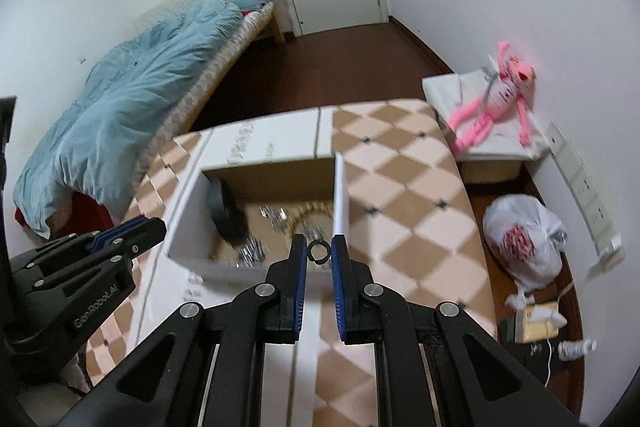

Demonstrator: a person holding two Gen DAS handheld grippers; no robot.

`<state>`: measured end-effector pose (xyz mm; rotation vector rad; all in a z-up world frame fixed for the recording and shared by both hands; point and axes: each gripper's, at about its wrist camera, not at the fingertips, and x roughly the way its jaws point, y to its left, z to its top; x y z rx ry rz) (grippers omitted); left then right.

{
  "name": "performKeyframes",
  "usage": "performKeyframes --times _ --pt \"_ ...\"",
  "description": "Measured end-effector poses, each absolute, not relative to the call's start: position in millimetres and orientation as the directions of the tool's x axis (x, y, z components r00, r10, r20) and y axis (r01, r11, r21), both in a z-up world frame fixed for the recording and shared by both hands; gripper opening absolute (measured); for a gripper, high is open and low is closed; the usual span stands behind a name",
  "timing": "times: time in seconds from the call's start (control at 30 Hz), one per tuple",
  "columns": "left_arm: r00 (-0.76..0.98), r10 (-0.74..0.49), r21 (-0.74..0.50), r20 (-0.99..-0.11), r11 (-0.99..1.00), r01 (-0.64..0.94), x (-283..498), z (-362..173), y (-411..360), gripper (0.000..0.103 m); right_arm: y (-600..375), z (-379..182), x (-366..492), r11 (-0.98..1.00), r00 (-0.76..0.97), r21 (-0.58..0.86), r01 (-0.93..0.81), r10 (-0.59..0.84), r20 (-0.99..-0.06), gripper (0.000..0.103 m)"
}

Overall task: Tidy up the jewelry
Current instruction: 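Carry the black ring earrings over the box with both tools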

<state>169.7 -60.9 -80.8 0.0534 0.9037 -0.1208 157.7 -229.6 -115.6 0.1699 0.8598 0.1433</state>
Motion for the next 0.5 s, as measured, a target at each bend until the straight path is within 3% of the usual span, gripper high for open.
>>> performKeyframes --times 0.5 --pt "0.442 -0.178 -0.145 -0.879 0.984 0.107 231 -101 -53 0.012 -216 -135 253 0.948 0.49 0.304 -0.098 0.311 -0.814 0.014"
